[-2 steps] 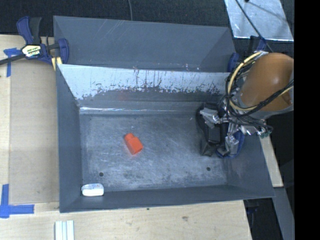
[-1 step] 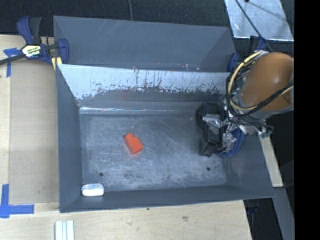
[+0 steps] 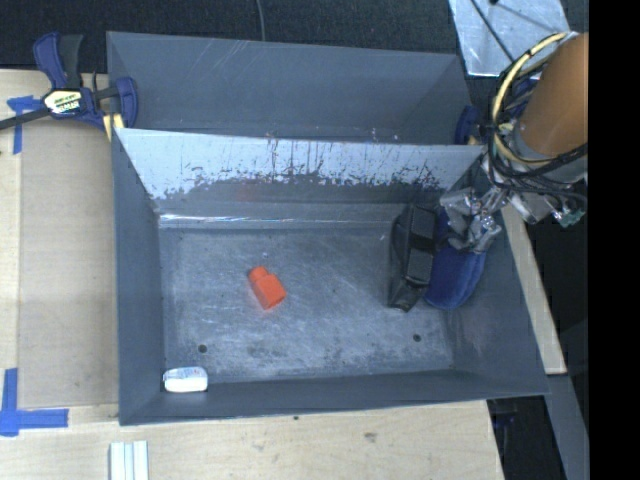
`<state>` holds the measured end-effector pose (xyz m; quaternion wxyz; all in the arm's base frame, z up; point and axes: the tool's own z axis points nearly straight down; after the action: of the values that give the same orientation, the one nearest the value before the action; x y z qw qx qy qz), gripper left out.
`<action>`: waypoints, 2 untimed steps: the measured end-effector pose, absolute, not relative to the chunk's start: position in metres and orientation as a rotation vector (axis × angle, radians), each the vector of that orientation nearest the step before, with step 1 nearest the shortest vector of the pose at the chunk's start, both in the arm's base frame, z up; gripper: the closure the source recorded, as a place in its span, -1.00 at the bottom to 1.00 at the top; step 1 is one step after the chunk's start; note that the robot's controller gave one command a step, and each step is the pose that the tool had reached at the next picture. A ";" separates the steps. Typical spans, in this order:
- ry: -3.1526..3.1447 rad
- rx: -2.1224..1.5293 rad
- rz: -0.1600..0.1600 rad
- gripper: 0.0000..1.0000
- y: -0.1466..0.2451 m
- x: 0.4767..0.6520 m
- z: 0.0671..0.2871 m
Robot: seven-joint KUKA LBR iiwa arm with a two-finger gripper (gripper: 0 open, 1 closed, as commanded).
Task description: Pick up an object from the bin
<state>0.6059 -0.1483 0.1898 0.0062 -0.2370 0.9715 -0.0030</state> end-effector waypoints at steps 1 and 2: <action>2.992 -0.929 -0.008 1.00 -0.152 0.574 0.271; 2.865 -1.284 0.000 1.00 -0.143 0.557 0.259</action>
Offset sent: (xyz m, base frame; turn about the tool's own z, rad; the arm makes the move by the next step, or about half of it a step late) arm -0.0326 -0.0034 0.0763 -0.1253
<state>0.5574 -0.1426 0.2594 0.0010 -0.4089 0.9126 0.0000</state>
